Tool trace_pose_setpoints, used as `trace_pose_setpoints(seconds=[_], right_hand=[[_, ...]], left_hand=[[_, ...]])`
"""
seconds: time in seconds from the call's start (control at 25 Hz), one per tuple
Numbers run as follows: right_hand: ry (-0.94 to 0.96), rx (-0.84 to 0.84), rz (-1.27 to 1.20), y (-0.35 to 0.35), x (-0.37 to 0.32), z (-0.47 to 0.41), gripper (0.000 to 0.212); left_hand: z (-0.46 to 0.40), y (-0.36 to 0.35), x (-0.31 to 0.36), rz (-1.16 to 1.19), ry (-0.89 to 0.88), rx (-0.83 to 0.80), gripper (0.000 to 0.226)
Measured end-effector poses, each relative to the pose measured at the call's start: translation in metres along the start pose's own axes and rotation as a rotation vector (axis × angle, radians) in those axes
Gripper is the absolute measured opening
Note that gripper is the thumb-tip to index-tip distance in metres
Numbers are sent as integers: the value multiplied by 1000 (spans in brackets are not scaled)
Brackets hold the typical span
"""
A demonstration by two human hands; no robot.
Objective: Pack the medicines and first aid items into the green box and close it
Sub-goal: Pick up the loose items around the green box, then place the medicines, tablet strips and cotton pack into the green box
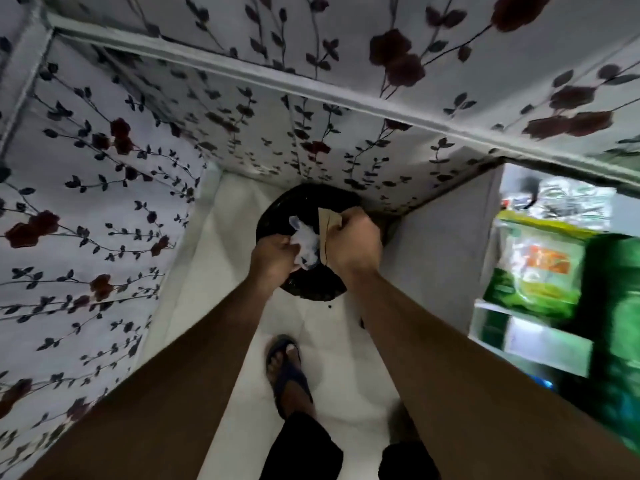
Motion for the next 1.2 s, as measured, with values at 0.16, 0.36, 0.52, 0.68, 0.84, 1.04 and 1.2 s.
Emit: trace_pose_setpoints(seconds=[0.16,0.36,0.52,0.68,0.84,1.04,1.2], right_hand=[[-65,-53,40,-32,9,-14,29],[-46,-104,1,-22,12,7,41],[47,-88,-6,43,-7,54,40],[157,-42,-110,151,-13,116,29],[245,-12,-303,275,8,157,21],[104,153,-420,408,115,143,13],[-158,231,-181,433,216,92,20]], left_hand=[[-9,2,-6,135,84,-46,26],[11,20,8,100,54,15,32],[63,25,60,27,-13,27,18],[141,0,134,-72,-115,-52,12],[212,-46,209,-239,-321,-102,15],[268,-120,230,-620,-572,-171,39],[262,-152,220,-913,-705,-176,51]])
Point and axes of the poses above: each hand's wrist, its own z-axis away from the middle knuckle, its own y-axis out of the back of the hand, x = y × z, the point moved 6 cm from there along -z, towards the middle knuckle, and after that the axes turned 11 degrees about -y, right-handed, at the moved point
